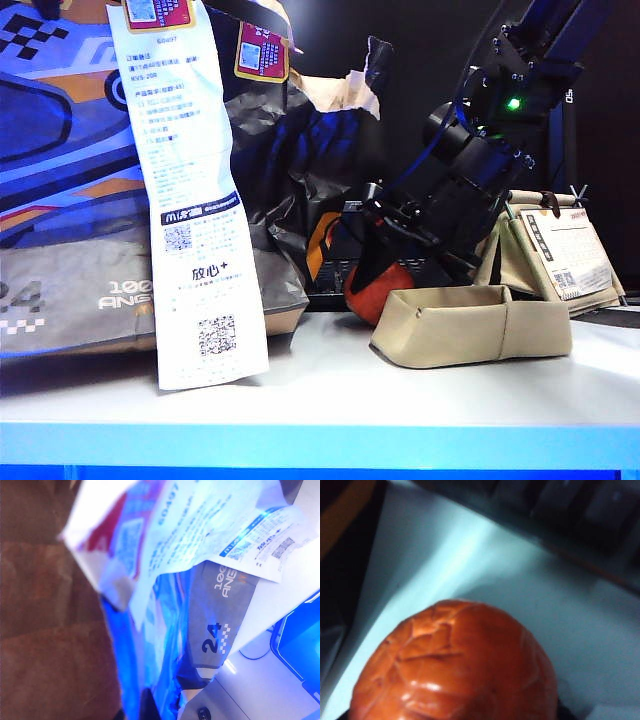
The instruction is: Open the paper bag and put two oranges into the paper bag.
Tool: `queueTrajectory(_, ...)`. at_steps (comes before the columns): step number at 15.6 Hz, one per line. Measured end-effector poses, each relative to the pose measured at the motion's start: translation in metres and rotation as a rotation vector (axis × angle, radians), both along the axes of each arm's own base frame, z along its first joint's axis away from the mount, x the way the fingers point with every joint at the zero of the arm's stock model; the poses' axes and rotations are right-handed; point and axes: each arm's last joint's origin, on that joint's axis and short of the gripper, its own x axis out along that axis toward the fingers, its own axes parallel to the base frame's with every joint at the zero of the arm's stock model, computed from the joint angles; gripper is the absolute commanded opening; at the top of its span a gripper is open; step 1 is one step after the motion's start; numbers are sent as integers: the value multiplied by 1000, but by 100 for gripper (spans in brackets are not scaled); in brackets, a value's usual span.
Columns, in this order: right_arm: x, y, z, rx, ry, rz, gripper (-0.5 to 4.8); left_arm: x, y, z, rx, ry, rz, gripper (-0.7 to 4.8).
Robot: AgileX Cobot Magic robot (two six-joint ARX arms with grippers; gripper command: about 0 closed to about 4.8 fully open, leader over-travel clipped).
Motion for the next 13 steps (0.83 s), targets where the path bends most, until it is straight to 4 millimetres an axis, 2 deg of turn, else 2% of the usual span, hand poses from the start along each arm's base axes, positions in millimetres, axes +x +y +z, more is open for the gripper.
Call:
queueTrajectory(1,1,0,0,3,-8,0,-2,0,0,0,0,0,0,-6)
queueTrajectory(5,-2,-1,3,-6,14,-13,-2,0,0,0,0,1,0,-5)
queueTrajectory(8,-11,-6,29,-70,-25,-61,-2,0,0,0,0,1,0,-5)
queueTrajectory(9,-16,-9,43,-90,-57,-72,-2,0,0,0,0,1,0,-6)
queueTrajectory(10,-24,-14,67,-106,-122,-92,-2,0,0,0,0,1,0,-5)
queueTrajectory(13,-51,-28,154,-250,-350,-115,-1,0,0,0,1,0,-3,-6)
